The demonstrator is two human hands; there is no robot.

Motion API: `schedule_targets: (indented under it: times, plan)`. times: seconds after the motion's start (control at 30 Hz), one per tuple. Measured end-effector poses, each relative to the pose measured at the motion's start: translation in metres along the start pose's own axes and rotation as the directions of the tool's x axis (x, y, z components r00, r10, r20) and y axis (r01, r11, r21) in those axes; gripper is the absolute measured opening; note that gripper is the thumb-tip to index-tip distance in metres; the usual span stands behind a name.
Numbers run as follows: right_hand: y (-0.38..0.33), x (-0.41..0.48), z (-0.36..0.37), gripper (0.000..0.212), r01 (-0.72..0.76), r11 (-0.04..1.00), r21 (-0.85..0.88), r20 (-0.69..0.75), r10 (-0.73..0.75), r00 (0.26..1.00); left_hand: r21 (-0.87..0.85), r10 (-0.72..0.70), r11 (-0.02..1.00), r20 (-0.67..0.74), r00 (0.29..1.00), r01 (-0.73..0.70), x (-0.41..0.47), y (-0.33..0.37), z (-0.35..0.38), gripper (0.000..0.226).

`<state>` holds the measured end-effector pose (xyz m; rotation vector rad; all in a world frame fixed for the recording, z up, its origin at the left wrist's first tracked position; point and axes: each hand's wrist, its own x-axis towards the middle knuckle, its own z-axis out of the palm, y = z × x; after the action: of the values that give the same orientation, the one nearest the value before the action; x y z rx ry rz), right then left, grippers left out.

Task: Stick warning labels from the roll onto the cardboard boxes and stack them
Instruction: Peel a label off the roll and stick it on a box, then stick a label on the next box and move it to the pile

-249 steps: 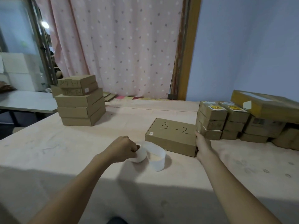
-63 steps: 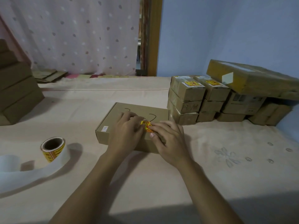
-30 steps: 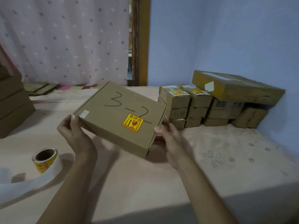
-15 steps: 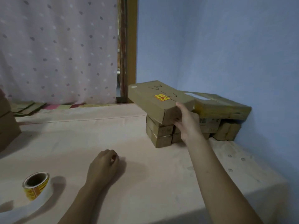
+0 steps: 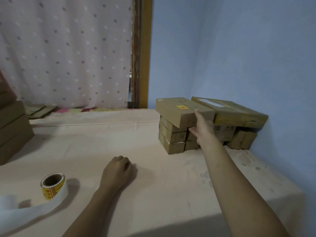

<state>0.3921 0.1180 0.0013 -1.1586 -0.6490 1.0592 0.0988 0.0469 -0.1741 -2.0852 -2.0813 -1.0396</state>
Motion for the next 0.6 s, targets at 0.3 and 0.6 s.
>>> schedule_targets:
  times: [0.3,0.6]
  plan:
    - [-0.003,-0.012,0.005,0.067,-0.177,0.984,0.018,0.191,0.17,0.967,-0.021,-0.038,0.999,0.004,0.999,0.038,-0.001,0.0,0.0,0.013]
    - [-0.001,-0.003,0.012,0.066,-0.188,0.978,0.086,0.175,0.171,0.97,-0.008,-0.033,0.999,0.024,0.999,0.033,-0.001,0.002,-0.003,0.014]
